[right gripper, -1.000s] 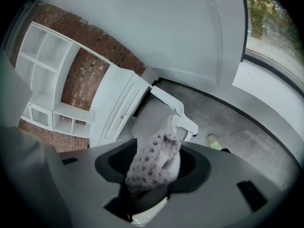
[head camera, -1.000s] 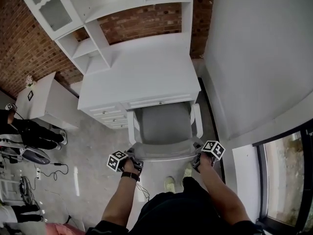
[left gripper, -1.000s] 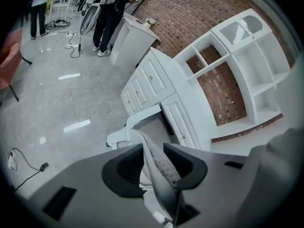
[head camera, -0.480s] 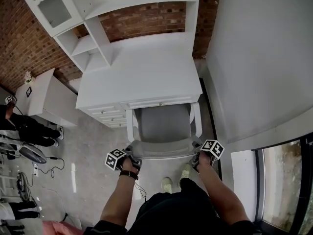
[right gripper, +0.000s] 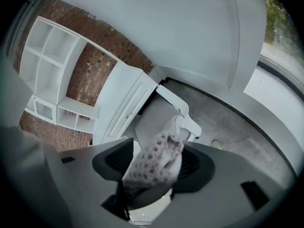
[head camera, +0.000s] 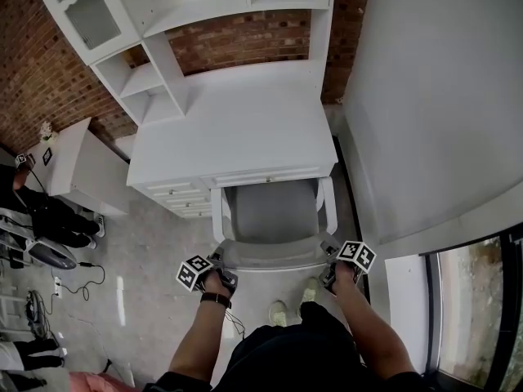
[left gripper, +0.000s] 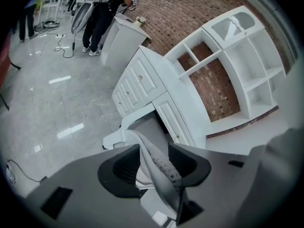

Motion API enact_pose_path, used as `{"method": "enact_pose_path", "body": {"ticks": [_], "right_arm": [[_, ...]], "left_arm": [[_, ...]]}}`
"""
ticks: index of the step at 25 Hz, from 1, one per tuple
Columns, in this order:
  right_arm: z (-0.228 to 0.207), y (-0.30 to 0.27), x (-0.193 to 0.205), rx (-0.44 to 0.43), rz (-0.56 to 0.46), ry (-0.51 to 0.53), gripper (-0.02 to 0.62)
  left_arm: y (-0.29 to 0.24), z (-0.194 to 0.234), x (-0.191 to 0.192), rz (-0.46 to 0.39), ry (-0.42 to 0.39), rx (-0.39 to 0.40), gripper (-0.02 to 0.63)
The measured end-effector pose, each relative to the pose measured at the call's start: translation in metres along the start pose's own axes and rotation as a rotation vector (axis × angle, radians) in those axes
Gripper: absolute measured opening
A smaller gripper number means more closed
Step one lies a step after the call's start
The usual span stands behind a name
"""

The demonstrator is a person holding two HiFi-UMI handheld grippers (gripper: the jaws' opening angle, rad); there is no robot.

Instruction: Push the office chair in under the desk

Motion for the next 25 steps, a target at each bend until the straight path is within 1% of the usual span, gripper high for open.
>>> {"method": "enact_pose_path", "body": {"ticks": [4,10,15,19,22,23,24,25], "right_arm": [[0.002,0.008,0.002,-0.013,-0.022,0.009,0.23],[-0.001,0.024,0.006,-0.033,-0.059,0.001,0.23],[0.0,0.047,0.012,-0.061,-0.102,-0.002,0.229],[0.007,0.066,0.021,-0.086,-0.12,0.006,0.197],[0.007,0.076,0.026,-0.109,-0.129,0.012,0.186],[0.008,0.08,0.028,-0.118,-0.132,0.018,0.179],[0.01,0.085,0.03,-0.13,-0.136,0.025,0.166],[0.013,0.091,0.031,-0.145,-0.14,0.035,0.145]], "left_arm": [[0.005,-0.003,-0.003,0.012,-0.033,0.014,0.184],[0.017,0.001,-0.002,0.017,-0.045,0.046,0.187],[0.038,-0.002,-0.002,0.003,-0.071,0.094,0.181],[0.058,-0.006,0.001,-0.005,-0.07,0.127,0.167],[0.072,-0.011,0.005,-0.007,-0.065,0.161,0.166],[0.077,-0.014,0.005,-0.007,-0.075,0.178,0.16],[0.083,-0.018,0.005,-0.008,-0.089,0.199,0.108],[0.09,-0.023,0.005,-0.01,-0.104,0.222,0.097]]}}
Point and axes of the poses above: the fingertips, and each gripper's own axes: y backward along the fingers, z to its left, x out of its underside, the point moved 9 cm from there along y, backward along the fingers, and after that the axes turned 11 degrees about -y, right-handed, at the moved point
